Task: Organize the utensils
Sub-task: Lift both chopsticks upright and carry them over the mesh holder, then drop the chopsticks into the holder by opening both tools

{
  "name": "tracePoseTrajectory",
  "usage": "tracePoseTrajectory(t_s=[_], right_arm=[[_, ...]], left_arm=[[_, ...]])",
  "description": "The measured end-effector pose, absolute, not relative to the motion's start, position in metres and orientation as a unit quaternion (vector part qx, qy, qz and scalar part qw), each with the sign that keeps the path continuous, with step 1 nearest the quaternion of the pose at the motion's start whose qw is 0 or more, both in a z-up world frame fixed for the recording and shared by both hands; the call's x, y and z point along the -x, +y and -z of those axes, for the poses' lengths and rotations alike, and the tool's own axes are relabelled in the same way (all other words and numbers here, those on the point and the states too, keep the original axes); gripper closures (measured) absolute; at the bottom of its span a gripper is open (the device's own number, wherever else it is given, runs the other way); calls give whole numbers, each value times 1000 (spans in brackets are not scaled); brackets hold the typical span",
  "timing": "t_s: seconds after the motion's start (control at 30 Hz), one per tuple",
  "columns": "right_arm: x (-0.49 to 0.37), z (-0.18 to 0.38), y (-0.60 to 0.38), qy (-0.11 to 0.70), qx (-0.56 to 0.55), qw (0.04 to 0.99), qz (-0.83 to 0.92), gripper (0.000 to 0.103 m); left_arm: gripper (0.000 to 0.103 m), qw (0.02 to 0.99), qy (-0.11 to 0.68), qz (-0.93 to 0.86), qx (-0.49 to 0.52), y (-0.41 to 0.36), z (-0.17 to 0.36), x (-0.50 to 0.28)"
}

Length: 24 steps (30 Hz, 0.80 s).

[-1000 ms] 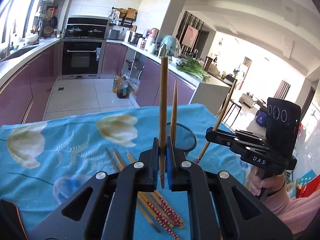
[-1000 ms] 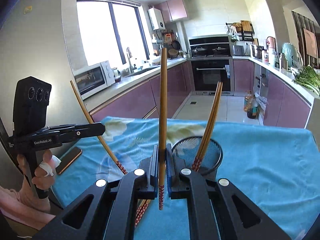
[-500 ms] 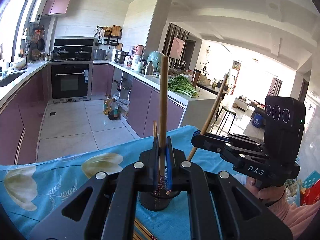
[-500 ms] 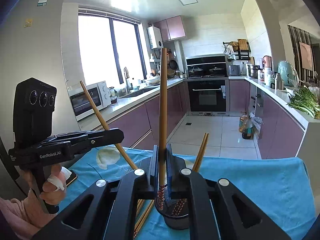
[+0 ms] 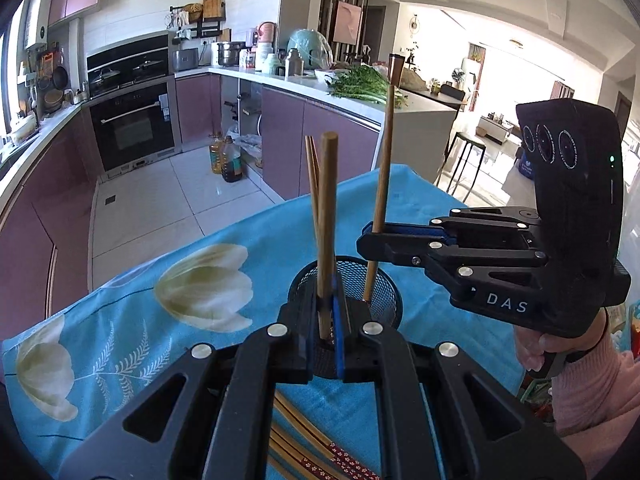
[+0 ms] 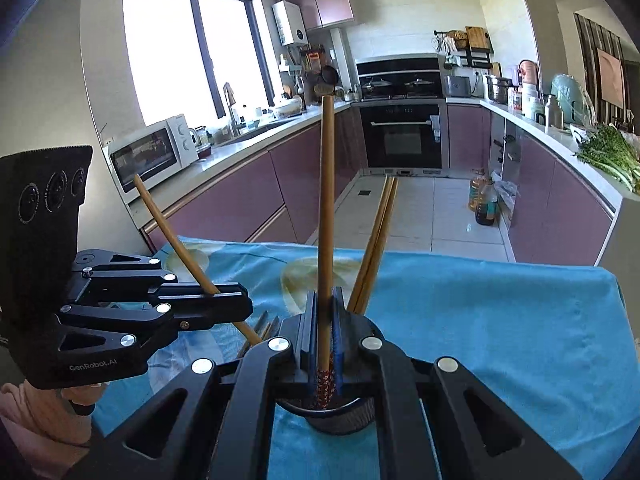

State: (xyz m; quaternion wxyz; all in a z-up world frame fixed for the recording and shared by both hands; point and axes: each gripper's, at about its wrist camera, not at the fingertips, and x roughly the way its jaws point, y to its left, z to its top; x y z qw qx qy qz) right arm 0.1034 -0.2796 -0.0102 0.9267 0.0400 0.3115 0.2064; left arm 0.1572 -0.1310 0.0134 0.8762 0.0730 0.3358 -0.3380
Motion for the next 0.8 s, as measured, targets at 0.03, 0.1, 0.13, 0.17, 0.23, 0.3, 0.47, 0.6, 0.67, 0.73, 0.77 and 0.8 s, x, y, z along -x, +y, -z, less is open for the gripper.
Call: tracePoseTrajectory(t_s=[0.03,0.1,0.13,0.17,0.23,0.3,0.47,0.6,0.67,0.73,0.77,0.8], right_arm=[[-105,13,-279,317,-39,925,-205,97],[-111,19,-279,328,-40,922,-201,97],[-112,21,-279,331,-42,921,-200,97],[-115,23,-279,332,-44,921,-199,97],[-119,26,-282,335,-49,920,-195,97],[-123,28,-283,338,-55,920,-191,95],[-129,34,-287,339,-73,920,-183,92],[-132,35,-289,337,-77,919,-191,89],[-135,35,-286,339,-75,918,-192,88],[-138,36,-284,340,-74,917,-196,86],[-139,37,-282,340,-72,916,-198,86],[-141,38,-280,341,-70,915,-202,86]], left_arm=[[96,874,341,337,-74,-132,-11,-160],[96,873,347,334,-74,-133,-5,-164],[96,873,349,332,-75,-133,-3,-167],[96,873,350,331,-75,-133,-2,-170],[95,873,354,329,-73,-132,-1,-178],[95,873,358,325,-70,-133,1,-184],[80,877,358,315,-62,-135,4,-187],[78,881,354,309,-51,-129,4,-182],[76,883,353,306,-47,-125,5,-181],[76,884,353,303,-43,-119,6,-180],[76,885,352,300,-42,-117,7,-179],[76,887,352,297,-40,-115,7,-179]])
